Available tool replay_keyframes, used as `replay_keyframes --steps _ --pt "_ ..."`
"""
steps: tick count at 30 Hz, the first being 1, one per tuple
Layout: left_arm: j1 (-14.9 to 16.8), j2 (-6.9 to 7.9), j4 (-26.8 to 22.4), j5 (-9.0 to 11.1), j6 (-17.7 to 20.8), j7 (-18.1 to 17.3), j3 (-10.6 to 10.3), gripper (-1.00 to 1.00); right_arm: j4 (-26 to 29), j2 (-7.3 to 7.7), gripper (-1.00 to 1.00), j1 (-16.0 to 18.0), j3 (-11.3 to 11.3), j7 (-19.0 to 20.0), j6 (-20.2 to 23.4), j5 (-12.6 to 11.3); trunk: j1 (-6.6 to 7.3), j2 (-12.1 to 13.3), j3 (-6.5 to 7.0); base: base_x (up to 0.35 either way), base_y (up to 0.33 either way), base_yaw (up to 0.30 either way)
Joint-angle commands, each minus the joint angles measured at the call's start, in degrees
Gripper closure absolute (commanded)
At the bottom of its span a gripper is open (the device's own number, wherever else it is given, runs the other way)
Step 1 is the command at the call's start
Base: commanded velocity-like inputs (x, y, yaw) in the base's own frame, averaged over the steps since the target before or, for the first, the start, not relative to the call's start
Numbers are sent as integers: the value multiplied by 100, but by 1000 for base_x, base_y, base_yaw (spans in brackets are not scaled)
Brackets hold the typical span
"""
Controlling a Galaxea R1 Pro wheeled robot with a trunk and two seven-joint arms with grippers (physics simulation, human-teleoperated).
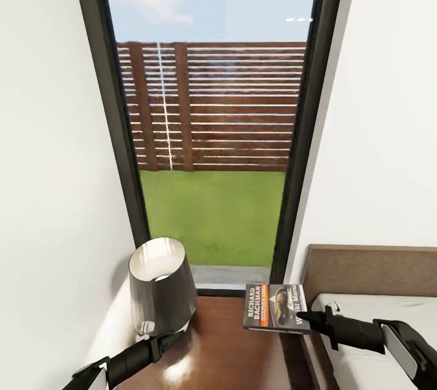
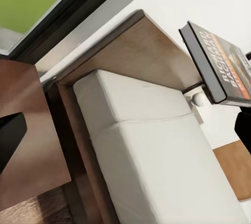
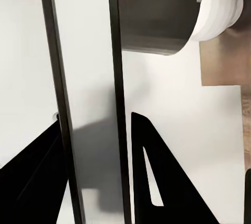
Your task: In the bedroom, move the book from the bed onto either nightstand, and place the two sandals side by side next to the bed.
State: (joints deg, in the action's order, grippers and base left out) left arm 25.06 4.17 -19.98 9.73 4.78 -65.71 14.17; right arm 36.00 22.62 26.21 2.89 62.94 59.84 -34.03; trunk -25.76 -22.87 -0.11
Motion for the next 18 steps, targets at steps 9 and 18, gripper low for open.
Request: replay_keyframes --steps 9,18 --pt "-1 -4 3 11 51 -21 14 -100 -18 -363 100 4 45 3 16 -13 -2 -4 -2 0 0 0" --pt "-1 17 3 20 58 -26 24 -100 -257 -757 100 2 -190 -18 -46 -16 -2 -4 -2 0 0 0"
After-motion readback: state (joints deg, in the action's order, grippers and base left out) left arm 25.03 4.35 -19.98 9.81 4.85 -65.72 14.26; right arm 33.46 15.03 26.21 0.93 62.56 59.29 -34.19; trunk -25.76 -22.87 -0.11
